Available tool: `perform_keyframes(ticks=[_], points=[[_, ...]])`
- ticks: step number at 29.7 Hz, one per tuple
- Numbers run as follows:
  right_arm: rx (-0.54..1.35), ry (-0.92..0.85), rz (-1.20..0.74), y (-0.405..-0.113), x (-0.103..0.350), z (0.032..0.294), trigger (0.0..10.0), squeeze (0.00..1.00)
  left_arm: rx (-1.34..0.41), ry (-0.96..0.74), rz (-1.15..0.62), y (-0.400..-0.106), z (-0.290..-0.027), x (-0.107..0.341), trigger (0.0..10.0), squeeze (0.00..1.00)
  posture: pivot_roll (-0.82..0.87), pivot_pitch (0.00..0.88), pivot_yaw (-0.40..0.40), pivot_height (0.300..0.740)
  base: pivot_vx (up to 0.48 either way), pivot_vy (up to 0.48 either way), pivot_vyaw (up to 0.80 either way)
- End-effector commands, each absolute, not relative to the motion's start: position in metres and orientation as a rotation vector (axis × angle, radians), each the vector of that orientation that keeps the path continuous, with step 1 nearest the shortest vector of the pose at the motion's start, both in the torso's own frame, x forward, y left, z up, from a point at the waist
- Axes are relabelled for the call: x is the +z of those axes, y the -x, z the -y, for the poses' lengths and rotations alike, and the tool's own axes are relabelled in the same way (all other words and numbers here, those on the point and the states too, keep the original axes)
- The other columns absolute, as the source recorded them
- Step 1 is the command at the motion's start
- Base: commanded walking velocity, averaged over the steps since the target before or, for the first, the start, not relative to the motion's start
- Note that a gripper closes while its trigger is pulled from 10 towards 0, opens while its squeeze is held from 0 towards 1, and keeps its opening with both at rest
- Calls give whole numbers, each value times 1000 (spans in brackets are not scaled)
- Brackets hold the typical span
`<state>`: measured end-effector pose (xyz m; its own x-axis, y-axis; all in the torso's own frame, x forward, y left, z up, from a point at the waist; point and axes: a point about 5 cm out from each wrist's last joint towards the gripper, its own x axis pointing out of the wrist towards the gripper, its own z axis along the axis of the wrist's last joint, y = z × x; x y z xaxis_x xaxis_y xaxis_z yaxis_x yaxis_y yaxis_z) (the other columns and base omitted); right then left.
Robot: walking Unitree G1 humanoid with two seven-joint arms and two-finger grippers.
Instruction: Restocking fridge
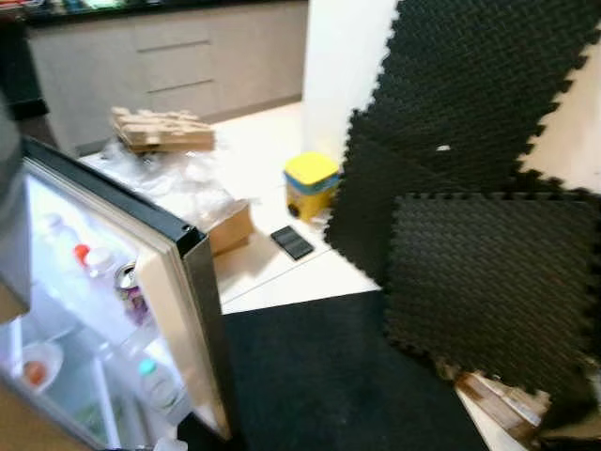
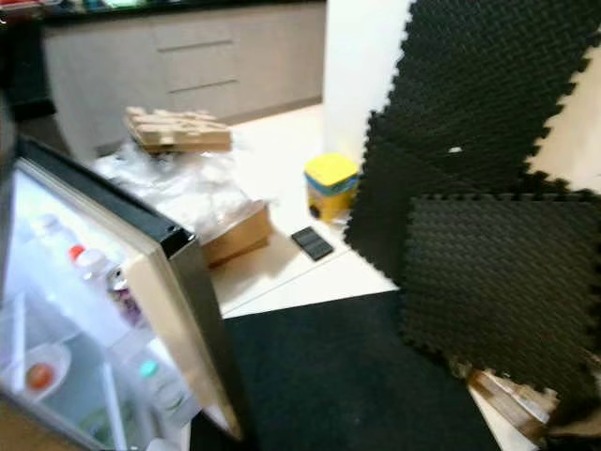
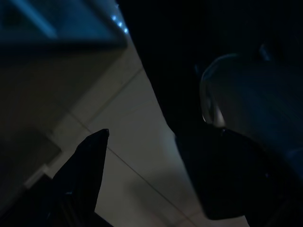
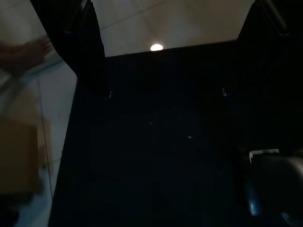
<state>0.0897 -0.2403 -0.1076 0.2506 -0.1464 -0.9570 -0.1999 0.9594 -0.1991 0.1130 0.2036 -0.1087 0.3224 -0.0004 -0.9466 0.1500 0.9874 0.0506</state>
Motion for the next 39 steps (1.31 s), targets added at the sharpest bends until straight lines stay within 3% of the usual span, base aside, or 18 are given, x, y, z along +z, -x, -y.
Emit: perform_keyframes(ticks=[1, 5, 14, 20, 31, 39], points=[[39, 303, -1336, -85, -109, 240, 10000, 0, -162, -72, -1263, -105, -181, -114, 10000, 0, 47, 0, -28, 740, 0, 0, -781], [31, 293, -1328, -87, -108, 240, 10000, 0, -156, -76, -1261, -105, -182, -113, 10000, 0, 48, 0, -28, 740, 0, 0, -781], [37, 297, -1326, -88, -108, 239, 10000, 0, -161, -75, -1257, -106, -183, -113, 10000, 0, 48, 0, -28, 740, 0, 0, 0], [40, 300, -1327, -87, -108, 239, 10000, 0, -168, -90, -1261, -105, -183, -113, 10000, 0, 49, 0, -30, 740, 0, -480, 0], [52, 312, -1328, -88, -108, 240, 10000, 0, -158, -98, -1261, -105, -185, -113, 10000, 0, 47, 0, -28, 740, 0, 0, 0], [61, 307, -1336, -86, -109, 237, 10000, 0, -155, -98, -1262, -105, -185, -113, 10000, 0, 47, 0, -28, 740, 0, 0, -788]])
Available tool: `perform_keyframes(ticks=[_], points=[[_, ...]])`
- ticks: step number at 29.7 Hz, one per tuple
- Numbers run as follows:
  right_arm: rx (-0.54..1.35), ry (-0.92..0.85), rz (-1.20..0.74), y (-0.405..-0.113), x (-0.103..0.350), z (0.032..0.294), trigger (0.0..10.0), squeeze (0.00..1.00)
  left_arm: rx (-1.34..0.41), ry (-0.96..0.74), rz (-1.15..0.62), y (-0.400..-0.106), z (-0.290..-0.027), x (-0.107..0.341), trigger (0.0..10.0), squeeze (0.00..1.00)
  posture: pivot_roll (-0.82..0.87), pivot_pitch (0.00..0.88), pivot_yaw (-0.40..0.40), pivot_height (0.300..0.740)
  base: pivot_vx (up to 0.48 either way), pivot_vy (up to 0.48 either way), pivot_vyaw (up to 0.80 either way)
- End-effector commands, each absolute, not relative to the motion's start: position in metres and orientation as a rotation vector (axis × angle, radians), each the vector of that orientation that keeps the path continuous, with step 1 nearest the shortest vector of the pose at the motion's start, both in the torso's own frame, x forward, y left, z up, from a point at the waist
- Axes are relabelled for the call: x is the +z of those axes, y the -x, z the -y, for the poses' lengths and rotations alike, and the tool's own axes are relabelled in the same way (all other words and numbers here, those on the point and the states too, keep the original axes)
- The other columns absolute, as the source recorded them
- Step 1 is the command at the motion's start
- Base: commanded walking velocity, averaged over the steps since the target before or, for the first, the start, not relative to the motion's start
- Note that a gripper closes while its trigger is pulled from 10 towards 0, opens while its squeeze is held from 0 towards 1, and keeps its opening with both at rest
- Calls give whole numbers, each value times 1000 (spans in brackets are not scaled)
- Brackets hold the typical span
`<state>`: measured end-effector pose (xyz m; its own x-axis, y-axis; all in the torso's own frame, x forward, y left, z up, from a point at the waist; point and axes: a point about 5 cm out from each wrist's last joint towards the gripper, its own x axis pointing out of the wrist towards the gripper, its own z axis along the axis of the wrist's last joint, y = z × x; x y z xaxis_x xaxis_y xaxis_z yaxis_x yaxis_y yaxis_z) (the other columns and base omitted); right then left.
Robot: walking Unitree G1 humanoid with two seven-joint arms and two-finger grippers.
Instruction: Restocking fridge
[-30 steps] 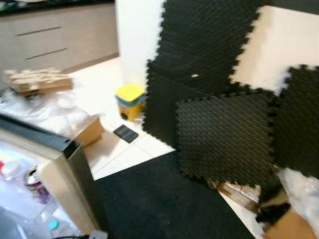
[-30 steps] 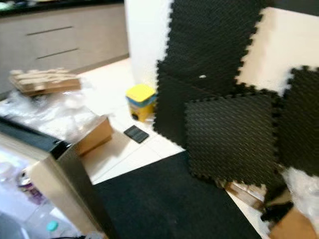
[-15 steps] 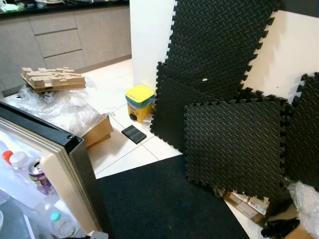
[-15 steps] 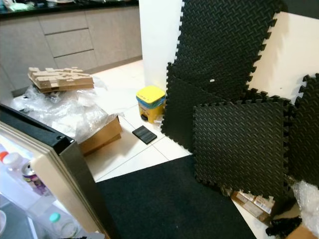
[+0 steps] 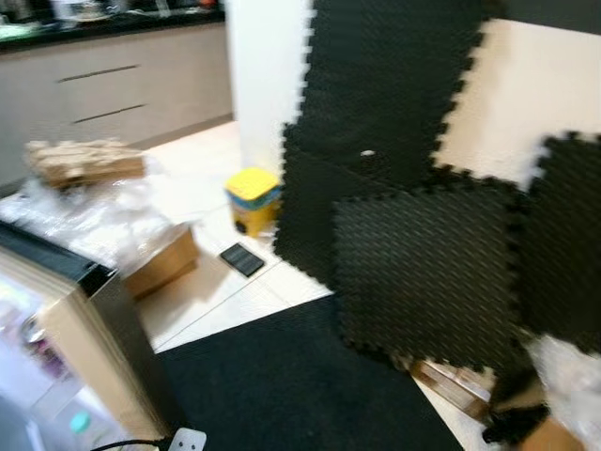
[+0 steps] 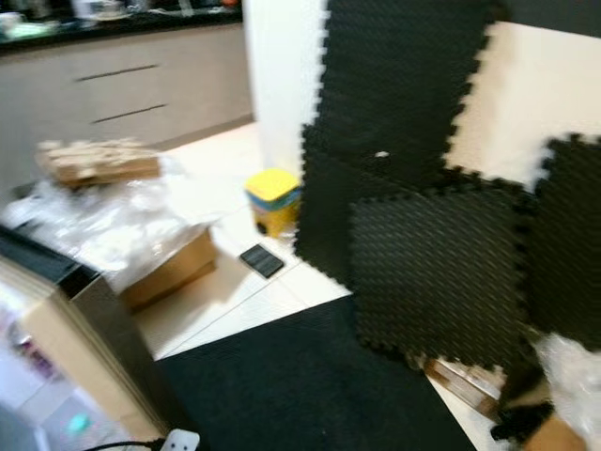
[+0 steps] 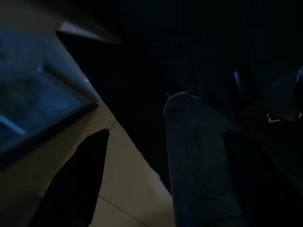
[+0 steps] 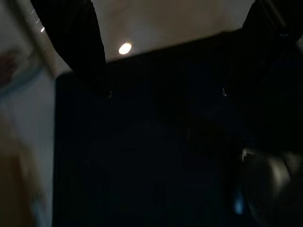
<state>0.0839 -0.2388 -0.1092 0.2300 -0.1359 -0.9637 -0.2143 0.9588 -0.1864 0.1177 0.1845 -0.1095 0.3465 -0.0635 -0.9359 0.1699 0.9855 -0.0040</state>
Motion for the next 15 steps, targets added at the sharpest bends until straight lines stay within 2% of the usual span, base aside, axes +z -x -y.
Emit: perform_keyframes(ticks=[1, 15], points=[[61, 306, -1337, -86, -109, 237, 10000, 0, -156, -98, -1263, -105, -185, -113, 10000, 0, 46, 0, -28, 740, 0, 0, -788], [67, 304, -1345, -83, -110, 235, 10000, 0, -161, -102, -1265, -103, -183, -114, 10000, 0, 47, 0, -30, 740, 0, 0, -788]])
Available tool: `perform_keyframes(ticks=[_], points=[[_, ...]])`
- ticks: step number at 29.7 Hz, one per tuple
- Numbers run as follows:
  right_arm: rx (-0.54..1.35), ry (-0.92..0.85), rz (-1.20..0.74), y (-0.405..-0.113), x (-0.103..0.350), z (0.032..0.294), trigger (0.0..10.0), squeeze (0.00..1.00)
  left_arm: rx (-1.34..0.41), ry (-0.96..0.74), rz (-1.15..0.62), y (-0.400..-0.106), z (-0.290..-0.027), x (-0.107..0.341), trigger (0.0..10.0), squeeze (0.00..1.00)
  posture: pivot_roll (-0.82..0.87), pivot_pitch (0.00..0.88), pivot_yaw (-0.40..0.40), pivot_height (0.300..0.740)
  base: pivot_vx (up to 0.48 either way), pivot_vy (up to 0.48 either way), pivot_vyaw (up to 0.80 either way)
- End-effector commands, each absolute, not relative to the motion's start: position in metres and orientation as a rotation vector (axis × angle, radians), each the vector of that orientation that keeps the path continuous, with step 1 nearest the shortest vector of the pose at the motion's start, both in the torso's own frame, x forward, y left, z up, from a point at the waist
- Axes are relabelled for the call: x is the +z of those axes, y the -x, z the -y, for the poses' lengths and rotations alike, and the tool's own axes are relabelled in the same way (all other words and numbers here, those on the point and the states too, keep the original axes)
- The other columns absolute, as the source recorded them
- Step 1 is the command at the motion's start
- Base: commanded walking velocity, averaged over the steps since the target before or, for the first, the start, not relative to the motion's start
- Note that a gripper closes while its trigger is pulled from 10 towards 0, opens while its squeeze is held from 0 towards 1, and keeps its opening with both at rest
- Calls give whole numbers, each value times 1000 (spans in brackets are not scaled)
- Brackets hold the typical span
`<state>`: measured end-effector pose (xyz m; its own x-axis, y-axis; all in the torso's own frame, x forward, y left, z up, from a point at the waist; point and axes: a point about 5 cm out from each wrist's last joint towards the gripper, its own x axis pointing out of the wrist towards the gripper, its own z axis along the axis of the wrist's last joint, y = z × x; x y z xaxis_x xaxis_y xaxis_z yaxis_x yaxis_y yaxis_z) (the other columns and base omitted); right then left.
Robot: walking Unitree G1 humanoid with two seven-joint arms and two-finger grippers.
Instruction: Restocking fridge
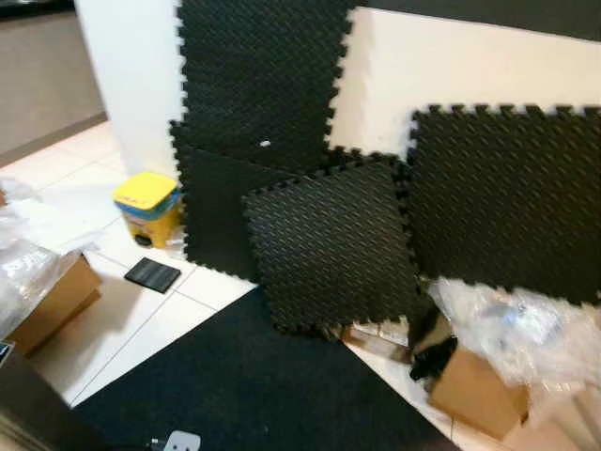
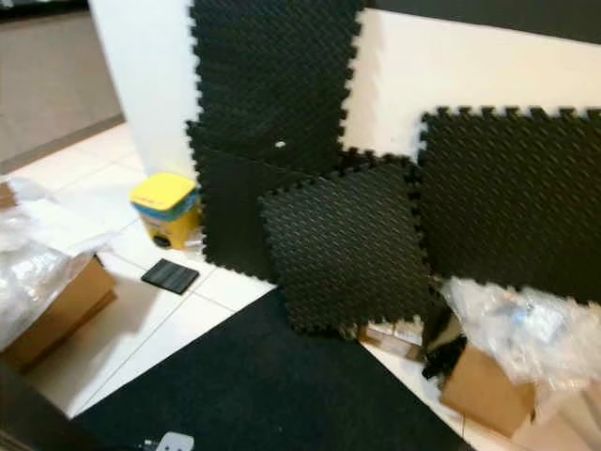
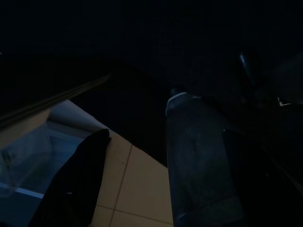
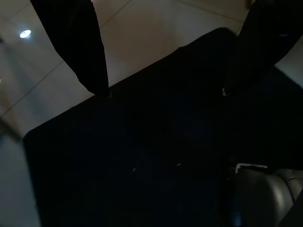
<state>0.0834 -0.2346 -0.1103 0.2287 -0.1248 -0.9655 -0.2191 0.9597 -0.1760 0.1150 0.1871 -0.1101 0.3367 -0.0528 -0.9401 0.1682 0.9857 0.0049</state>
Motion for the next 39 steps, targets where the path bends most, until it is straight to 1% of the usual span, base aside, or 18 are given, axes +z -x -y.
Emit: perform_keyframes(ticks=[1, 26, 39], points=[[67, 303, -1345, -83, -110, 235, 10000, 0, -161, -101, -1265, -103, -183, -114, 10000, 0, 47, 0, -30, 740, 0, 0, -788], [69, 301, -1353, -81, -109, 240, 10000, 0, -172, -107, -1266, -103, -182, -114, 10000, 0, 44, 0, -30, 740, 0, 0, -788], [65, 317, -1361, -80, -106, 254, 10000, 0, -177, -115, -1267, -102, -182, -114, 10000, 0, 46, 0, -31, 740, 0, 0, -788]])
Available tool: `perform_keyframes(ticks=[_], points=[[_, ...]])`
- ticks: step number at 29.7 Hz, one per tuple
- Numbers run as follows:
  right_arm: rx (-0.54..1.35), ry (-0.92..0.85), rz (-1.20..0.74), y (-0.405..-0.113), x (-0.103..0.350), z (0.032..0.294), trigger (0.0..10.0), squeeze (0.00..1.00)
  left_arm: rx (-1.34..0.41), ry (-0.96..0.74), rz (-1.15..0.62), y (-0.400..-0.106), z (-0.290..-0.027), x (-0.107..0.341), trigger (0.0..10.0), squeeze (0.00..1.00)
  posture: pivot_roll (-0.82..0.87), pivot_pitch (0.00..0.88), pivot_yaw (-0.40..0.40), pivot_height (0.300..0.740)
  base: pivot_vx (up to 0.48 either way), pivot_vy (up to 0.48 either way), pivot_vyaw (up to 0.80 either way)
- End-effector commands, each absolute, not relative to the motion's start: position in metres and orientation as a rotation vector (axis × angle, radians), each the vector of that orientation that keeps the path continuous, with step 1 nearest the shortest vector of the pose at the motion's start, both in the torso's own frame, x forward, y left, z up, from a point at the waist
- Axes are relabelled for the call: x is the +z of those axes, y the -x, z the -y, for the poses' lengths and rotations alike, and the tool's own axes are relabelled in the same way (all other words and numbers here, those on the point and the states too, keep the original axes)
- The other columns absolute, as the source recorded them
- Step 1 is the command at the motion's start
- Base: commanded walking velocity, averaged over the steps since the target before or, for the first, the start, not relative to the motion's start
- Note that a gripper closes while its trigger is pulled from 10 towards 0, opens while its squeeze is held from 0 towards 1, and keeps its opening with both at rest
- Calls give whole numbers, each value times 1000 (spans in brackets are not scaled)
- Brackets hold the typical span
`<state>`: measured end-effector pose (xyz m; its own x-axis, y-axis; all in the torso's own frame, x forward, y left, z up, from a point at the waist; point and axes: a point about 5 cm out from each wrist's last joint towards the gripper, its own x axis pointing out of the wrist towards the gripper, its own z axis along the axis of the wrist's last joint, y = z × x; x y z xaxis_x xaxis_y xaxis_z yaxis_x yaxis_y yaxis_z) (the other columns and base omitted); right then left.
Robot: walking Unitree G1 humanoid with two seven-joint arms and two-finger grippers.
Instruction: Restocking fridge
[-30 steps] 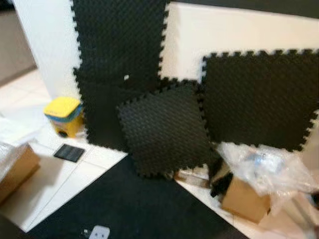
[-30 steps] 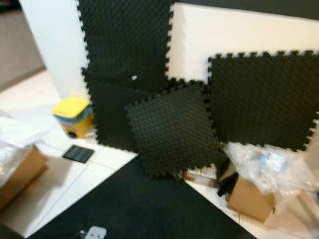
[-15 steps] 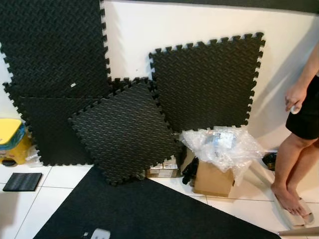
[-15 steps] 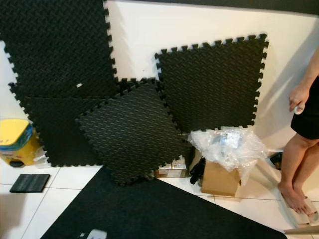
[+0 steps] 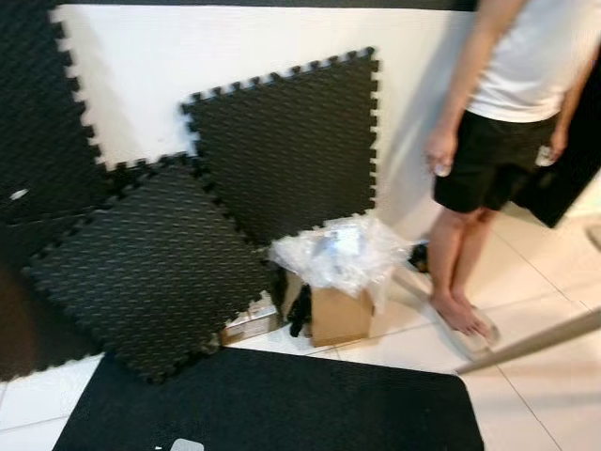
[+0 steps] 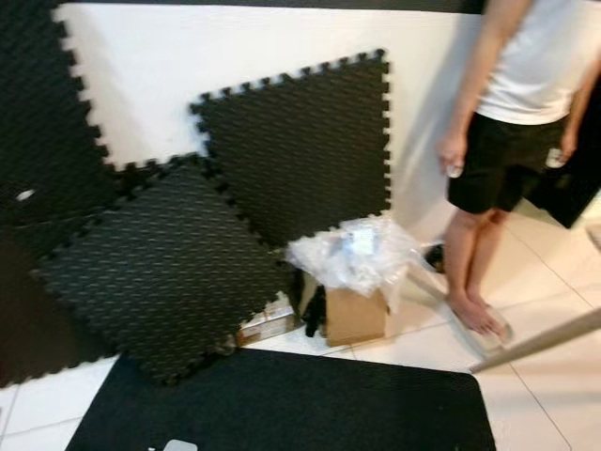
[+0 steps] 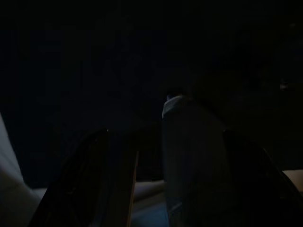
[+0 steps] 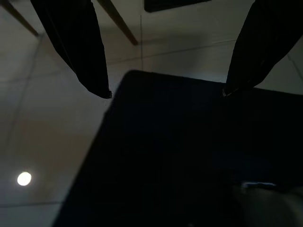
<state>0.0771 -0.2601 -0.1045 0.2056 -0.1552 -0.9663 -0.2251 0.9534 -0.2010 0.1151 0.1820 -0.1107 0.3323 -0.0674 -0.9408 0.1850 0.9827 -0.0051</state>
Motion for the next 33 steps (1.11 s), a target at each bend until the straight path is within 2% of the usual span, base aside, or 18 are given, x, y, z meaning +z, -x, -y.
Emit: perform_keyframes(ticks=[1, 6, 19, 33], points=[[65, 317, -1362, -79, -106, 255, 10000, 0, -178, -116, -1266, -103, -182, -114, 10000, 0, 46, 0, -31, 740, 0, 0, -788], [66, 317, -1362, -79, -105, 255, 10000, 0, -181, -117, -1264, -104, -182, -114, 10000, 0, 46, 0, -31, 740, 0, 0, -788], [83, 300, -1346, -91, -108, 237, 10000, 0, -182, -115, -1264, -104, -181, -114, 10000, 0, 44, 0, -32, 740, 0, 0, -788], [66, 313, -1349, -92, -103, 254, 10000, 0, -184, -112, -1263, -104, -180, -114, 10000, 0, 42, 0, -34, 740, 0, 0, -788]])
